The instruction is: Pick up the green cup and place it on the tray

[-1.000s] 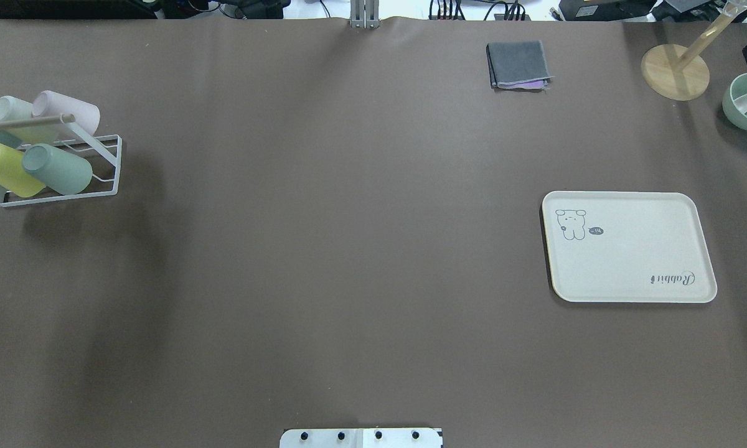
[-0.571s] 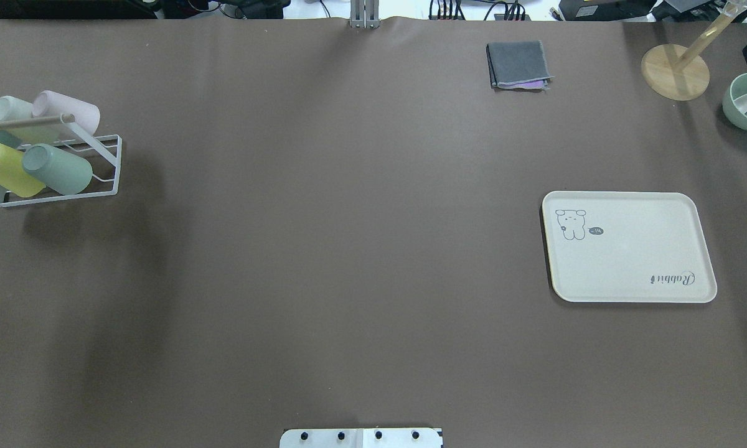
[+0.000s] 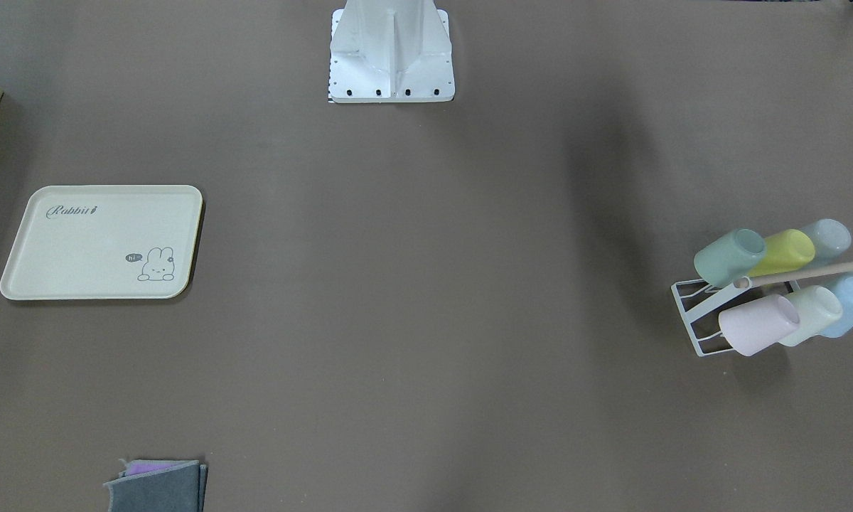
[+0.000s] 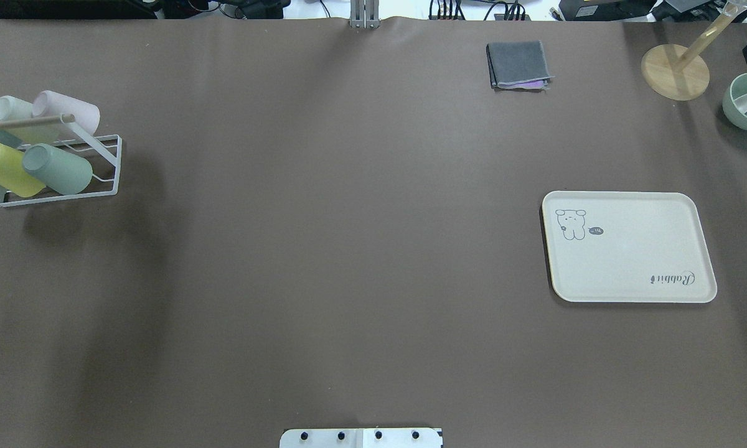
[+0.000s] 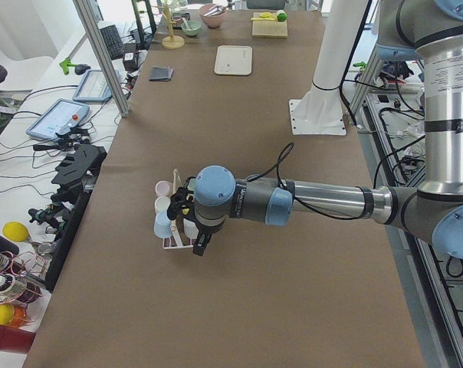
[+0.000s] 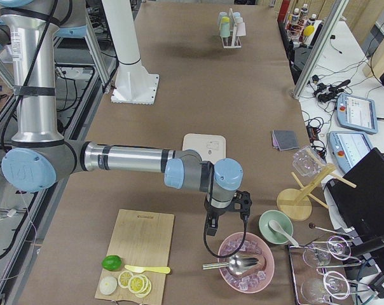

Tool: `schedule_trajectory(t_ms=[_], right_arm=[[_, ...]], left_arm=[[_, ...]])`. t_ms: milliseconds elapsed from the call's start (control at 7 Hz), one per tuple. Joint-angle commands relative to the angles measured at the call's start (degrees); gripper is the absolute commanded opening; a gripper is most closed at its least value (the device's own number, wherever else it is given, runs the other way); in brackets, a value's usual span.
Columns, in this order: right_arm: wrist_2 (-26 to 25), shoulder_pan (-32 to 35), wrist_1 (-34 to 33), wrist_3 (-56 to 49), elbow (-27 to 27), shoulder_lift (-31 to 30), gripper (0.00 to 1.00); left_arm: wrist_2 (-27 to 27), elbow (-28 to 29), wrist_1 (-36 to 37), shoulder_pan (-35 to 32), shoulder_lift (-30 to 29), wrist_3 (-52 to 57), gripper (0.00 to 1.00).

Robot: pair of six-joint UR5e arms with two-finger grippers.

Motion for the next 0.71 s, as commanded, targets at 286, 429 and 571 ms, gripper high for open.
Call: schedule_trajectory(t_ms=[286, 429, 571], right_arm=[[8.38, -2.31, 0.09, 0.43, 0.35, 0.18, 1.00], [8.34, -5.28, 0.18, 0.52, 0.52, 0.27, 1.00], [8.42, -7.49, 3.23, 1.39, -0.17, -0.17, 1.00]], left_arm=[[3.12, -3.96, 0.87, 5.30, -3.44, 0.04, 0.99], [7.84, -7.38, 4.62, 6.62, -4.14, 0.30, 0.99], [11.20, -8.45, 5.78, 9.07, -6.15, 0.30, 0.99]])
